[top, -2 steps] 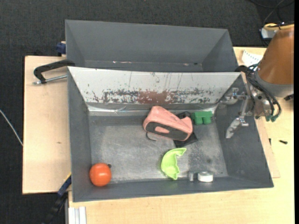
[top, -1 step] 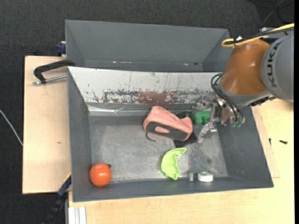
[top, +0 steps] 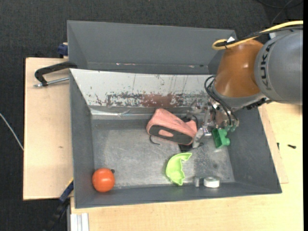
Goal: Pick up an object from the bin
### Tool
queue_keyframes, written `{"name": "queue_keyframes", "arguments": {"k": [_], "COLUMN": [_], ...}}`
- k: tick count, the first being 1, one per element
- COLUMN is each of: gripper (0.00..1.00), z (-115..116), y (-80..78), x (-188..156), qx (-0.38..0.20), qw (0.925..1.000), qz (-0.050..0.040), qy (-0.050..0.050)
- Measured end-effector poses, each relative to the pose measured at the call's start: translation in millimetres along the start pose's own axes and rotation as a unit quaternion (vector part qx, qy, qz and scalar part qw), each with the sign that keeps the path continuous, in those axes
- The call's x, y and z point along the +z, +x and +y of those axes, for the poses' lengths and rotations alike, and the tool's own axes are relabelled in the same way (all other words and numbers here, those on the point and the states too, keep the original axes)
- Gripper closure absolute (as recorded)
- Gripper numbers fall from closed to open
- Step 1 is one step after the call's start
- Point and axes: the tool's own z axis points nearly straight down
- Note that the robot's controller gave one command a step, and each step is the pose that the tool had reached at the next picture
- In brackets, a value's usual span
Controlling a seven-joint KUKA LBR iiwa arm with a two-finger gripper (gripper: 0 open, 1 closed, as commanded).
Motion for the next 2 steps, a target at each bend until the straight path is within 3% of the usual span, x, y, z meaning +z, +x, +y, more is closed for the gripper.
{"name": "queue_keyframes", "arguments": {"k": [1,2], "gripper": [0.00,0.00], "z": [32.5,47.7], "y": [-3.8,-9.1], "x": [-10.9,30.9], "qx": [0.064,0.055], "qw": [0.9979,0.9985], "qz": [-0.0029,0.0008], "qy": [-0.001,-0.001]}}
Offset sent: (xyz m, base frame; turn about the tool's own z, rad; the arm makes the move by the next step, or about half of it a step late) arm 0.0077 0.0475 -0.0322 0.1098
